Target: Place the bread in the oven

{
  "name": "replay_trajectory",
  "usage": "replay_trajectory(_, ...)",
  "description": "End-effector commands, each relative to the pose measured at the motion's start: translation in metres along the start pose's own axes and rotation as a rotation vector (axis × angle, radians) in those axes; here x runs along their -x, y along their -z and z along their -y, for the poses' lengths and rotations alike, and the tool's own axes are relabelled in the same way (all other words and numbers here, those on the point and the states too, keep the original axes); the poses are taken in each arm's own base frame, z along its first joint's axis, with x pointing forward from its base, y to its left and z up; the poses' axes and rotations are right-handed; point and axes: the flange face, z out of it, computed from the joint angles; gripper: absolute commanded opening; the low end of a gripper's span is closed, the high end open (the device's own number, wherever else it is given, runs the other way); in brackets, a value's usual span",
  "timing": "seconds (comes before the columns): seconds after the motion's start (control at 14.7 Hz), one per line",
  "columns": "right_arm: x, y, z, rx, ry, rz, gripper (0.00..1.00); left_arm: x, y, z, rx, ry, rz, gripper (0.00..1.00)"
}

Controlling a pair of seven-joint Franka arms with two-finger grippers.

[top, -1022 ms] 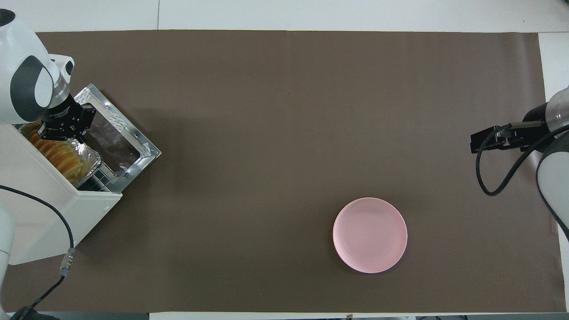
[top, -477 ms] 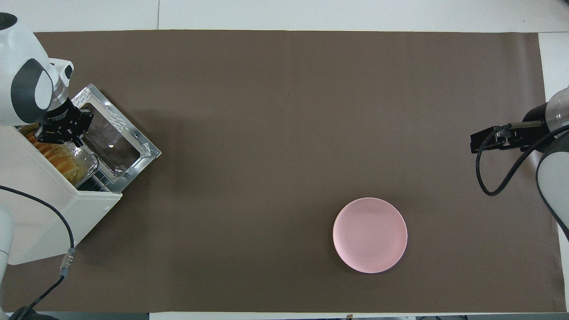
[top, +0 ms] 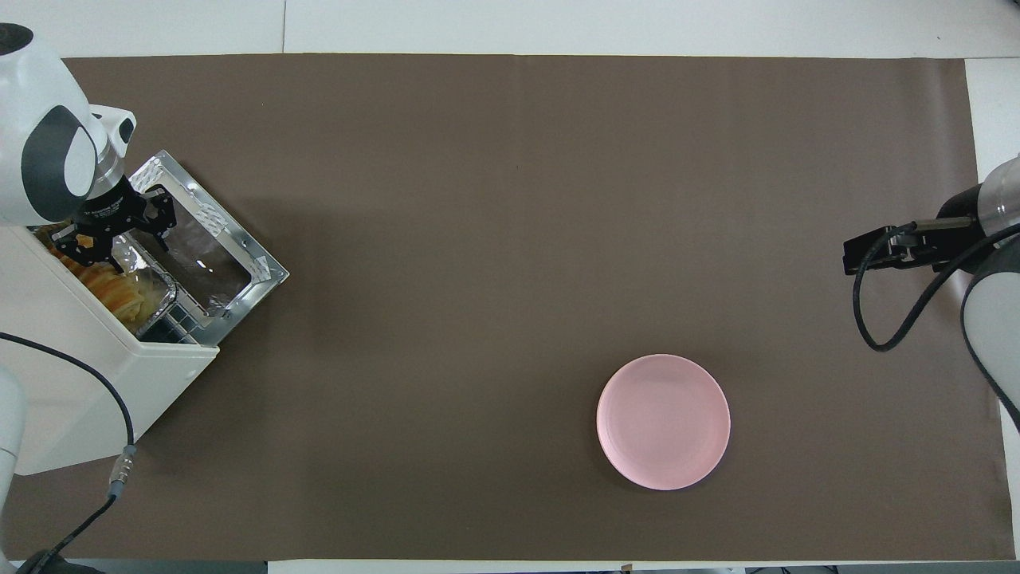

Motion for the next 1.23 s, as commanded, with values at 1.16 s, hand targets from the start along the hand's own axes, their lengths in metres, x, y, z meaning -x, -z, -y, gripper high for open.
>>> replay_trajectory(1.16, 0.004, 0.002, -0.004, -0.001, 0.013, 0.008, 1.0, 0.124, 0.147, 0.092, 0.17, -0.721, -0.076, 1.0)
